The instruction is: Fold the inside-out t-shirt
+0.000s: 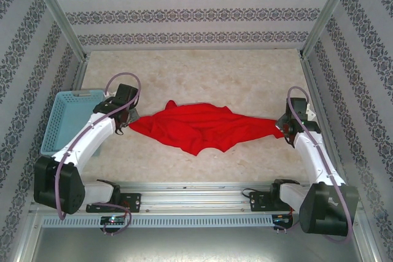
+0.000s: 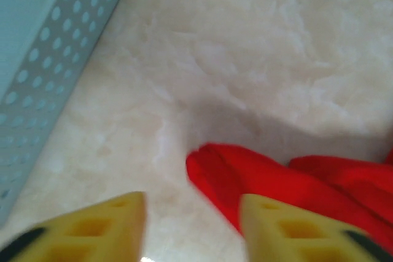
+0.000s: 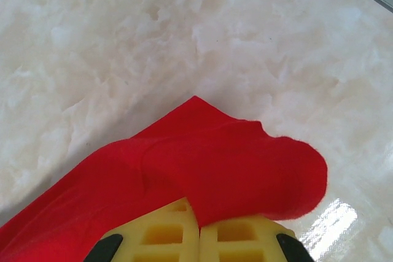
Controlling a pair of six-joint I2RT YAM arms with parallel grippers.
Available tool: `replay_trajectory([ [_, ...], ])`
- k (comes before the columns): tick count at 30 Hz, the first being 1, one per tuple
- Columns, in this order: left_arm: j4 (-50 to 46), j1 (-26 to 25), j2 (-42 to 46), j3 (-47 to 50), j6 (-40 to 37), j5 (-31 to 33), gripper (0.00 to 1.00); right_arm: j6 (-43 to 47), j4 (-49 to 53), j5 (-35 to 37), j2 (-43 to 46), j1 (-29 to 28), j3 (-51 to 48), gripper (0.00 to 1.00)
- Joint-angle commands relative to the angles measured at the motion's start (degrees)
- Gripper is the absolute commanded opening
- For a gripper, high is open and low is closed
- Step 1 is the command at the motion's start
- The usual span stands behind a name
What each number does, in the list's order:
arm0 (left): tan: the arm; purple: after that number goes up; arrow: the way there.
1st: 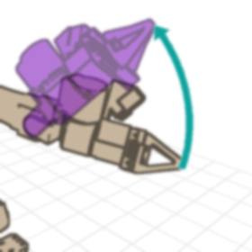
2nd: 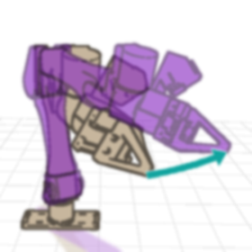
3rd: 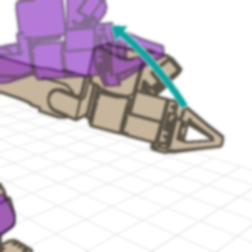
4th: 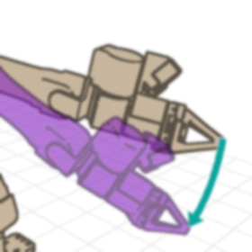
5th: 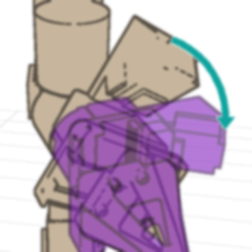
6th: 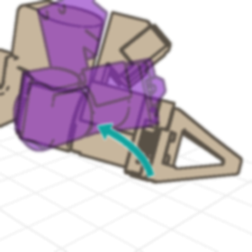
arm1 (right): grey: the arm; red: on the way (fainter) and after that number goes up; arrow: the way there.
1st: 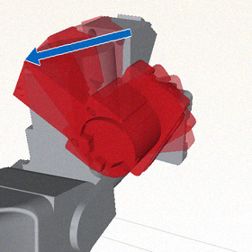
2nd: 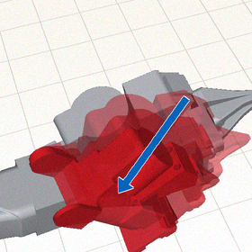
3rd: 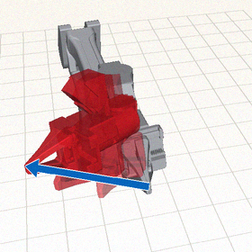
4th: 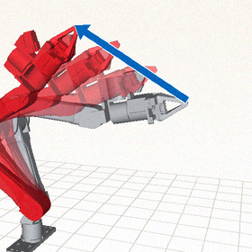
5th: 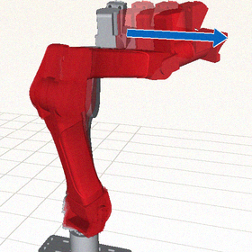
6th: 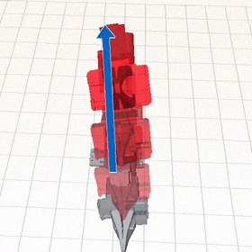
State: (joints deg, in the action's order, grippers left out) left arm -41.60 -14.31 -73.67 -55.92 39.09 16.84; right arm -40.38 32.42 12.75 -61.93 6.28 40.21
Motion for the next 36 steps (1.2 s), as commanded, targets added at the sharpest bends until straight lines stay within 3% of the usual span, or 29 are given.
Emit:
replay_trajectory([
  [1, -8.92, -4.76, 2.61, -4.13, -0.57, 6.35, 0.62, 1.29, 1.23, 2.03, -0.91, 0.48, 0.46, 0.17],
  [3, -10.89, -11.13, 2.96, -5.28, -0.05, 8.9, 0.65, 2.5, 2.59, 1.97, -0.82, 0.33, 1.49, 0.33],
  [6, -7.76, -21.75, 1.32, -5.18, -1.06, 6.92, 0.7, 4.12, 4.35, 2.8, 0.16, -2.3, 3.27, 0.51],
  [9, -0.54, -29.67, -2.54, -3.37, -4.48, 3.18, 0.73, 4.91, 4.76, 1.53, 0.92, -7.48, 4.56, 0.6],
  [13, 5.0, -36.06, -9.07, -3.86, -9.43, -0.33, 0.76, 2.84, 4.17, -4.79, -1.85, -13.91, 5.06, 0.62],
  [18, 8.38, -37.71, -13.2, -3.34, -11.74, -3.88, 0.79, -1.15, -0.34, -12.72, -5.99, -20.55, 3.65, 0.66],
  [24, 9.18, -37.73, -17.8, -2.17, -11.93, 0.15, 0.82, -4.03, -4.14, -15.43, -11.17, -25.87, 3.86, 0.7],
  [29, 10.09, -37.73, -21.21, -1.93, -11.93, 3.98, 0.76, -4.74, -4.47, -14.77, -16.64, -27.31, 5.29, 0.7],
  [33, 11.02, -36.7, -23.06, -1.91, -11.95, 5.46, 0.64, -5.66, -4.11, -12.64, -18.91, -28.0, 5.61, 0.66],
  [36, 11.35, -35.8, -22.96, -1.74, -11.6, 6.99, 0.46, -5.73, -3.73, -10.38, -18.99, -27.92, 5.33, 0.49],
])
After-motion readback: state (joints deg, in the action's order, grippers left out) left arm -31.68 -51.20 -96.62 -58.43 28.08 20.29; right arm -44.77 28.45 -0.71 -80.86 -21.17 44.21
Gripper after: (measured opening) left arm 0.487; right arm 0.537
